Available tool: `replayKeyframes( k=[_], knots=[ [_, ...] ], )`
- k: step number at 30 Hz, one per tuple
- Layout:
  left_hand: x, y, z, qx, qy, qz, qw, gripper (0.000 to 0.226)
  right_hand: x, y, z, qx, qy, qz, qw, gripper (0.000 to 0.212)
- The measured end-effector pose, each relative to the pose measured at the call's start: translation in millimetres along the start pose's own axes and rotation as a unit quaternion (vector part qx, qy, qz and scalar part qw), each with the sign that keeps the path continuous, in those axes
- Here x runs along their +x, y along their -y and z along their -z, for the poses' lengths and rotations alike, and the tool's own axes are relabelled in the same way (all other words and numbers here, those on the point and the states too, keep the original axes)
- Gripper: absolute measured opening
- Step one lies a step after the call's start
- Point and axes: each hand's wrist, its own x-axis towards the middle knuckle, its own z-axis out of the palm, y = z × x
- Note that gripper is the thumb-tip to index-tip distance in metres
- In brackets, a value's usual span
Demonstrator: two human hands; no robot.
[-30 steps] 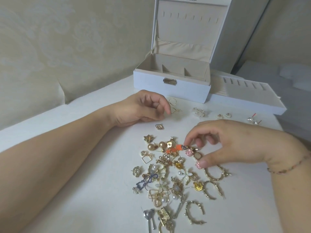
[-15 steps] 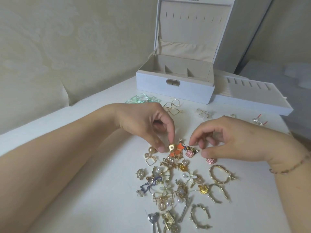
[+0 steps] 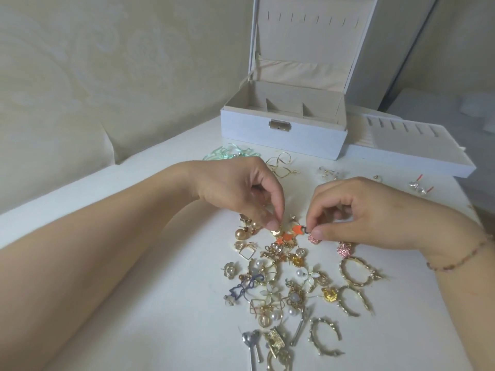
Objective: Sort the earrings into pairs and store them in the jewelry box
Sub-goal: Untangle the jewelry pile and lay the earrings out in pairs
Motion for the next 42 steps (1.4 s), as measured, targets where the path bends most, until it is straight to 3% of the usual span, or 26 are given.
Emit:
replayKeyframes(
  k=[6,11,15,19,24,33,36,42],
  knots=[
    [2,1,-4,0.0,-0.018,0.013,1.0,0.013,1,15,-5,-0.033,-0.028,0.064,0.997,0.006],
    [2,5,-3,-0.034,-0.019,0.012,0.999,0.018,4,43,-28,-0.083,0.021,0.154,0.984,0.017],
    [2,9,-1,-0.072,-0.04,-0.007,0.997,0.016,7,48,-36,-0.146,0.044,0.155,0.976,0.022],
    [2,16,1,-0.165,-0.071,-0.037,0.983,0.012,3,47,-31,-0.125,0.085,0.141,0.978,0.033],
    [5,21,2,-0.245,-0.093,-0.047,0.964,0.009,1,36,-16,-0.098,0.017,0.093,0.991,0.031],
    [7,22,2,-0.252,-0.103,-0.045,0.961,0.008,1,30,-19,-0.106,0.058,0.088,0.989,0.018],
    [7,22,1,-0.254,-0.104,-0.044,0.961,0.009,2,28,-18,-0.089,0.023,0.082,0.992,0.019],
    [7,21,2,-0.254,-0.122,-0.046,0.958,0.009,19,38,-40,-0.16,-0.069,0.169,0.97,0.016]
  ],
)
